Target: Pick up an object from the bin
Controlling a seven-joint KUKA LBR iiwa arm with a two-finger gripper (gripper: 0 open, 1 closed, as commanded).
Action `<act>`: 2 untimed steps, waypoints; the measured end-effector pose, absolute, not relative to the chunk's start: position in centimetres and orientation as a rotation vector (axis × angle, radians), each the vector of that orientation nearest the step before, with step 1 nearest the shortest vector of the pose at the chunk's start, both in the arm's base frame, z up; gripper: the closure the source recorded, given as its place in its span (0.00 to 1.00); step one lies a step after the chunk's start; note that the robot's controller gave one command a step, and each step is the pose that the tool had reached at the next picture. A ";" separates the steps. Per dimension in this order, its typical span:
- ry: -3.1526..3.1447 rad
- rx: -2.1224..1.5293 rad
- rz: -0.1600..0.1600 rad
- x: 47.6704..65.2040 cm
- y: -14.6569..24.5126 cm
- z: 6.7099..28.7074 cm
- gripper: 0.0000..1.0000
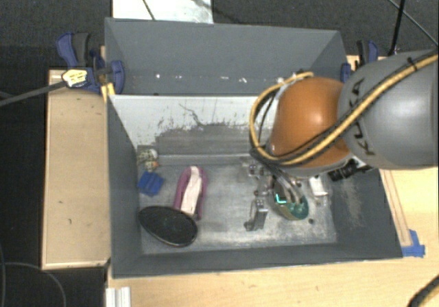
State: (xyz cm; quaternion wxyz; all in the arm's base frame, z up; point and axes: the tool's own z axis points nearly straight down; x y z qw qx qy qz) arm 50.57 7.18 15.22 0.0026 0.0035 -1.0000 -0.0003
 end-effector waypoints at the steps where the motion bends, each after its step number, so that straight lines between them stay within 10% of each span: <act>1: -3.118 0.431 -0.006 54.7 18.4 16.3 0.00; 2: -3.061 0.706 0.000 51.2 15.9 16.4 0.00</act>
Offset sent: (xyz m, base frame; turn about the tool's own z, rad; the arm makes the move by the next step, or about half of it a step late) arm 0.0406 0.1091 0.0101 -0.2641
